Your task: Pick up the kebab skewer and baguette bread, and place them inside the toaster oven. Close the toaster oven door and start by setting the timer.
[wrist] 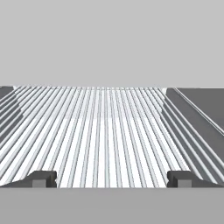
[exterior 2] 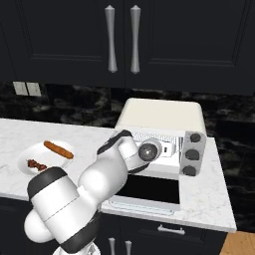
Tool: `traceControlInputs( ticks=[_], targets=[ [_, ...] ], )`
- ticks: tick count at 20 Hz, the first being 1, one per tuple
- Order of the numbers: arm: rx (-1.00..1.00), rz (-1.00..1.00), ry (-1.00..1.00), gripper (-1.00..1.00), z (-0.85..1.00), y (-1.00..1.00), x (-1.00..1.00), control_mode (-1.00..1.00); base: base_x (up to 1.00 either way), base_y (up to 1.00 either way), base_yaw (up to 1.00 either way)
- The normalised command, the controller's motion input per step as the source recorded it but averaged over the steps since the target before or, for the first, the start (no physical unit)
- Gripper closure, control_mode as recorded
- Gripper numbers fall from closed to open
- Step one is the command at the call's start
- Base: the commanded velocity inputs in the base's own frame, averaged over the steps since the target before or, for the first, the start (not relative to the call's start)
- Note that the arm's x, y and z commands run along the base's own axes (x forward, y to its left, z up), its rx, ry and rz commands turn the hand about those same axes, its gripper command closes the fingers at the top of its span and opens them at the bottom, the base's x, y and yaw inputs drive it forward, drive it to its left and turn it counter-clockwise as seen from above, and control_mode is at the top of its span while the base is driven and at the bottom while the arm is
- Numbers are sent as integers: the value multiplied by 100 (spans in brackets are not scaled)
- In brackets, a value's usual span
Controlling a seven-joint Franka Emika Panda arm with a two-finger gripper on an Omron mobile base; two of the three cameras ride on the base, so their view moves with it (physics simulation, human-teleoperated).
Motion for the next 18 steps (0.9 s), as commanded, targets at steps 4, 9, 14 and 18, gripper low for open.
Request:
traceControlInputs(
  ticks=[4,9,14,18],
  targets=[
    [0,0,3,-100,-34,0,-15,-100,0,0,0],
    [1,0,5,-100,-64,0,-55,-100,0,0,0],
    [0,0,8,-100,-75,0,-79,-100,0,0,0],
    [0,0,11,-100,-64,0,-62,-100,0,0,0]
  ],
)
